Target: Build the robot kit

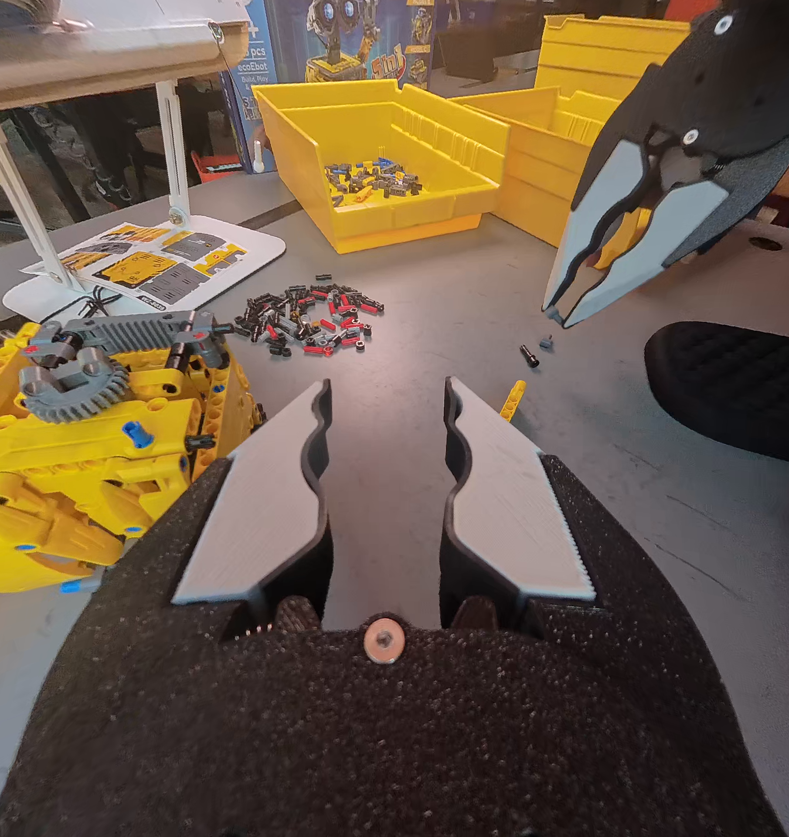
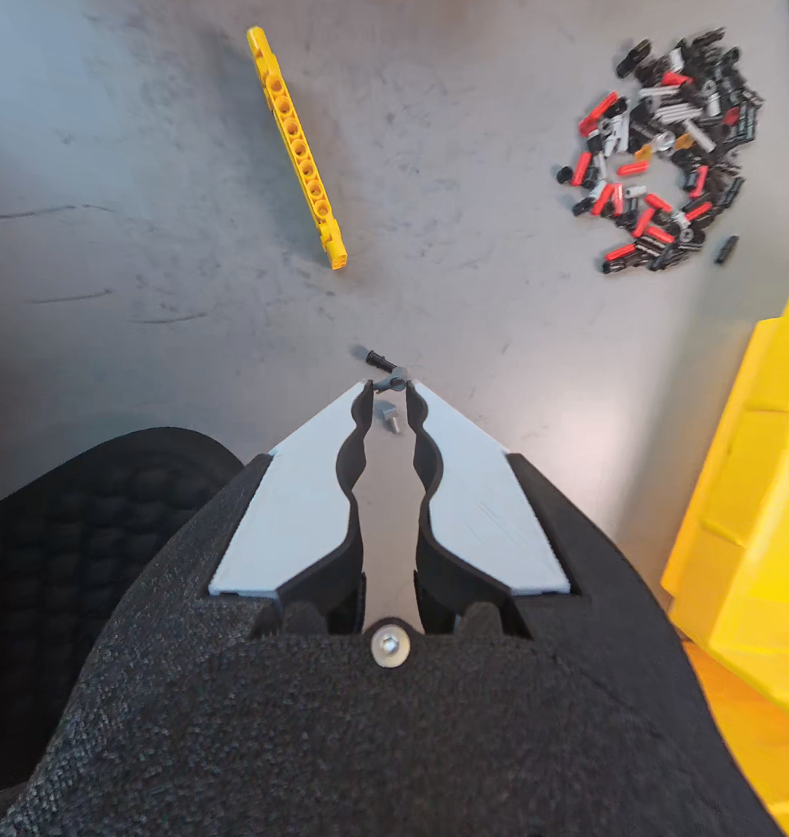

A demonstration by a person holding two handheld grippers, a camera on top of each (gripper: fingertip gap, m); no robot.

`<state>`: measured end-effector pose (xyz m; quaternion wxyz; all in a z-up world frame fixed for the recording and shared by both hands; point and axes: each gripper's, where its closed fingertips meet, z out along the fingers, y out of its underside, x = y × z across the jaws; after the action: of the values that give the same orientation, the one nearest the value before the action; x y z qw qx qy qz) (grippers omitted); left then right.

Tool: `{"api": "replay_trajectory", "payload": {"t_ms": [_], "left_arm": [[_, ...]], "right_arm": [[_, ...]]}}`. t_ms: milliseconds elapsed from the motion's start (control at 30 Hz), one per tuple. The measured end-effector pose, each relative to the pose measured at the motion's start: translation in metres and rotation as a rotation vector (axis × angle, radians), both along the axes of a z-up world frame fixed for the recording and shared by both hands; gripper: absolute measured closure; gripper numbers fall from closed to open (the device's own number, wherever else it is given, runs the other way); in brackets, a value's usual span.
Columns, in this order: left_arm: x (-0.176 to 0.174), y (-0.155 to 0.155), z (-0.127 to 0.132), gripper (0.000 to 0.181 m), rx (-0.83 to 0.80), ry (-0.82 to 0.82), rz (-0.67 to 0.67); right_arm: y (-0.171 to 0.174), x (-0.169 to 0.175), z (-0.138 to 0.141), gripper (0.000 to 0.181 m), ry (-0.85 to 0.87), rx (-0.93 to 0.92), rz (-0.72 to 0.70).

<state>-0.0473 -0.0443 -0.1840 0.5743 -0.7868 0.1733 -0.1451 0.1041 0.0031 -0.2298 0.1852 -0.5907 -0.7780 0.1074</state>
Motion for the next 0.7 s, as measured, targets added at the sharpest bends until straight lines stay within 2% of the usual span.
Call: {"api": "replay_trajectory", "payload": {"t_ms": [167, 467, 700], "left_arm": [[0.000, -0.002, 0.007, 0.129, 0.019, 0.001, 0.000], [-0.018, 0.000, 0.014, 0.127, 0.053, 0.010, 0.093], [-0.019, 0.001, 0.011, 0.127, 0.044, 0.008, 0.099]], "right_arm": [[0.005, 0.006, -0.022, 0.167, -0.019, -0.025, -0.044], [0.036, 0.008, -0.025, 0.167, 0.050, -0.046, -0.233], [0.040, 0.009, -0.036, 0.167, 0.072, -0.069, -0.258]]}}
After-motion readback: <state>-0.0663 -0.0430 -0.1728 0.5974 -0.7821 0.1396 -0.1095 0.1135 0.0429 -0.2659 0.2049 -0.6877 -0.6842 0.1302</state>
